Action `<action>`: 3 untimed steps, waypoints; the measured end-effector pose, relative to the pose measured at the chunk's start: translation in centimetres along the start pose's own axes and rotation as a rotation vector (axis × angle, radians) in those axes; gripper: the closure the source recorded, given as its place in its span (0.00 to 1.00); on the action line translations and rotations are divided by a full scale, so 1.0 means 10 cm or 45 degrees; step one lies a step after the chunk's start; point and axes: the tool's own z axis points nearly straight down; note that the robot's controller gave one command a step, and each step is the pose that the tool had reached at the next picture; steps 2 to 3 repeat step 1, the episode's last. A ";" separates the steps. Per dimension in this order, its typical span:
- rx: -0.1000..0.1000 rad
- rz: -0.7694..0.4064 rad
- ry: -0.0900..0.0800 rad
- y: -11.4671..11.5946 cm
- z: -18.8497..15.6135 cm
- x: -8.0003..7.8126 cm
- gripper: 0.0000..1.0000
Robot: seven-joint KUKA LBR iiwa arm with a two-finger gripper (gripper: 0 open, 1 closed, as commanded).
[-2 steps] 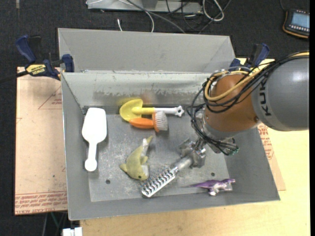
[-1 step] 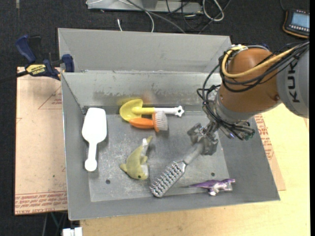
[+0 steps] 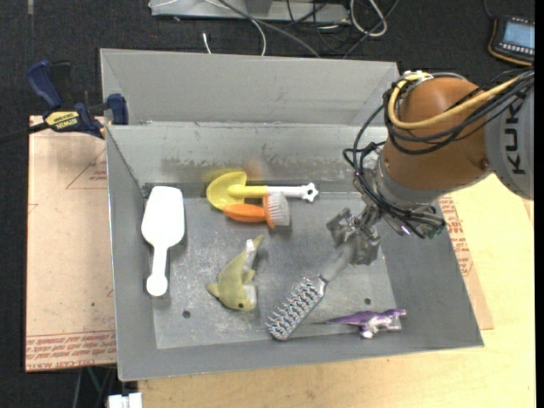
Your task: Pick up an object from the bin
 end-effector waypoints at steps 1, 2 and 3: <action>-0.012 0.018 0.004 -0.26 -0.21 0.03 1.00; -0.012 0.018 0.004 -0.26 -0.21 0.03 1.00; -0.012 0.018 0.004 -0.26 -0.21 0.03 1.00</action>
Offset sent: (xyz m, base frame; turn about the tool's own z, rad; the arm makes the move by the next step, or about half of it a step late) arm -0.0235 -0.0395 -0.0529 -0.2242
